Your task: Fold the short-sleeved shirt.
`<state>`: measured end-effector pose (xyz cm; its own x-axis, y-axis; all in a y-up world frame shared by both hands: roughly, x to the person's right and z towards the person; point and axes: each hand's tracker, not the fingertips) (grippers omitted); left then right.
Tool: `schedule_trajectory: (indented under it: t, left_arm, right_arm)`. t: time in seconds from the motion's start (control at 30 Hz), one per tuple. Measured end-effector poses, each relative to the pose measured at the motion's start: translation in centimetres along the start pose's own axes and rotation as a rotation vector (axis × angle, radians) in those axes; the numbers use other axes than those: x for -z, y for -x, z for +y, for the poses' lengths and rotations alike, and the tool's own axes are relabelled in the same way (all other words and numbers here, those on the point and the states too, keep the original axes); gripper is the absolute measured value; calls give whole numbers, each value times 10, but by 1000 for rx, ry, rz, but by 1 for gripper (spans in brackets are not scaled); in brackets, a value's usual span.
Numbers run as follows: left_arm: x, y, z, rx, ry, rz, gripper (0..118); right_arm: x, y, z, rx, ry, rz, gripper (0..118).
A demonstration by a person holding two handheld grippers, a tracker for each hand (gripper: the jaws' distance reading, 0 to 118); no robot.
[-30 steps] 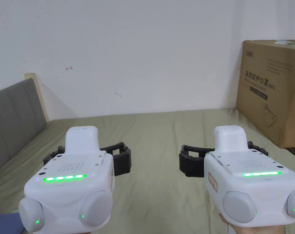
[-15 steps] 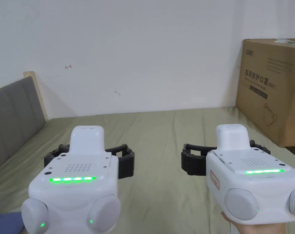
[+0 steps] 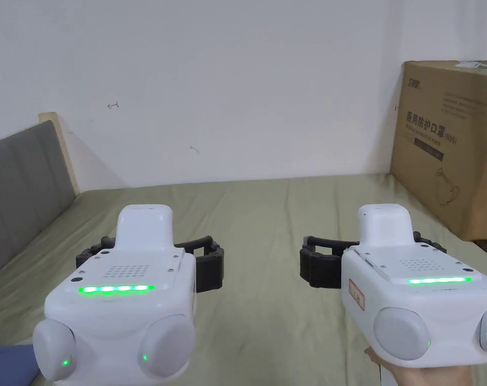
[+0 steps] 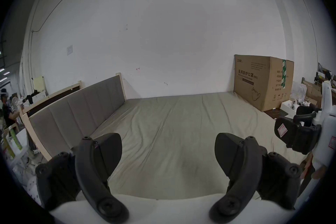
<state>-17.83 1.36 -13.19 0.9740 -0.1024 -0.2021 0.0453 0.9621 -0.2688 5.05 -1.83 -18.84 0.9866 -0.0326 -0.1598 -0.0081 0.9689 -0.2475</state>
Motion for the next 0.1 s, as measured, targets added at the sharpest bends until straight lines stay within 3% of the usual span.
schedule_trajectory:
  t: [0.1]
  left_arm:
    - [1,1,0,-11,-1,-5,107]
  right_arm:
    - [0,1,0,2,3,5,117]
